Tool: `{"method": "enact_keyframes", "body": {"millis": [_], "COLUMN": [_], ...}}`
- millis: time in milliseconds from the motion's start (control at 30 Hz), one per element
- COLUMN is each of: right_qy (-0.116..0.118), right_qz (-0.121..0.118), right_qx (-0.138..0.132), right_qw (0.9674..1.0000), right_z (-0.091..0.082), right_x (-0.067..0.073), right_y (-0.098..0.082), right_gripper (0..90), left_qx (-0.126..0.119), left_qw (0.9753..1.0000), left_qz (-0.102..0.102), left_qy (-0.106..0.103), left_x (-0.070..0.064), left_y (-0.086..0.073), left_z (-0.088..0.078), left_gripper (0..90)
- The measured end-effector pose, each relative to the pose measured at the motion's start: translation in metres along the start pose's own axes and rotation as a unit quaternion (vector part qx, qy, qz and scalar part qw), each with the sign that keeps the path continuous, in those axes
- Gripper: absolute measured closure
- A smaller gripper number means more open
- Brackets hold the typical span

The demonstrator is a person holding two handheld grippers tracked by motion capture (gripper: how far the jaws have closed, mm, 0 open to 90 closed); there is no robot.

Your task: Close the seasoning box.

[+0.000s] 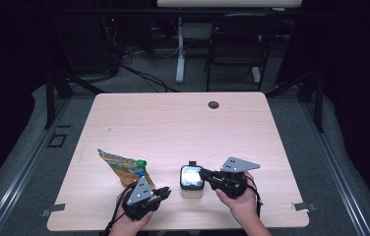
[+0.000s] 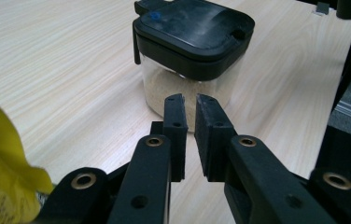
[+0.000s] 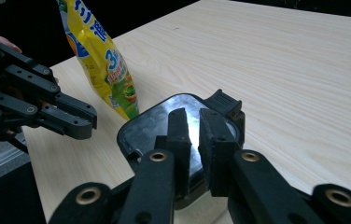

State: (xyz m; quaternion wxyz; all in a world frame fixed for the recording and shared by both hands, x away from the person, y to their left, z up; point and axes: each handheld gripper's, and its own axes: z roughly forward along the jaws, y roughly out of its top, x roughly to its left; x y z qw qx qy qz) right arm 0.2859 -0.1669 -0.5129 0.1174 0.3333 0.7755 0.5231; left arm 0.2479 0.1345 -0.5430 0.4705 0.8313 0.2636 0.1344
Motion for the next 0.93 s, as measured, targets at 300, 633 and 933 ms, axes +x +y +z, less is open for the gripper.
{"method": "enact_keyframes", "body": {"millis": [300, 633, 933], "right_qy": [-0.012, -0.055, -0.066], "right_qz": [0.012, 0.016, 0.054], "right_qx": [-0.001, 0.010, 0.002], "right_qw": [0.9999, 0.9983, 0.9963], "right_z": [-0.023, -0.032, -0.032], "right_x": [-0.003, -0.013, -0.023], "right_y": [-0.008, -0.022, -0.034], "right_gripper": [71.8, 61.1, 55.0], "left_qx": [0.003, -0.005, 0.000], "left_qw": [0.9999, 0.9998, 0.9995], "left_qz": [-0.010, -0.020, -0.031], "left_qy": [0.007, 0.004, 0.008], "left_x": [0.006, 0.010, 0.013], "left_y": [-0.008, -0.014, -0.019], "left_z": [-0.012, -0.015, -0.015], "left_gripper": [74.5, 68.3, 63.9]}}
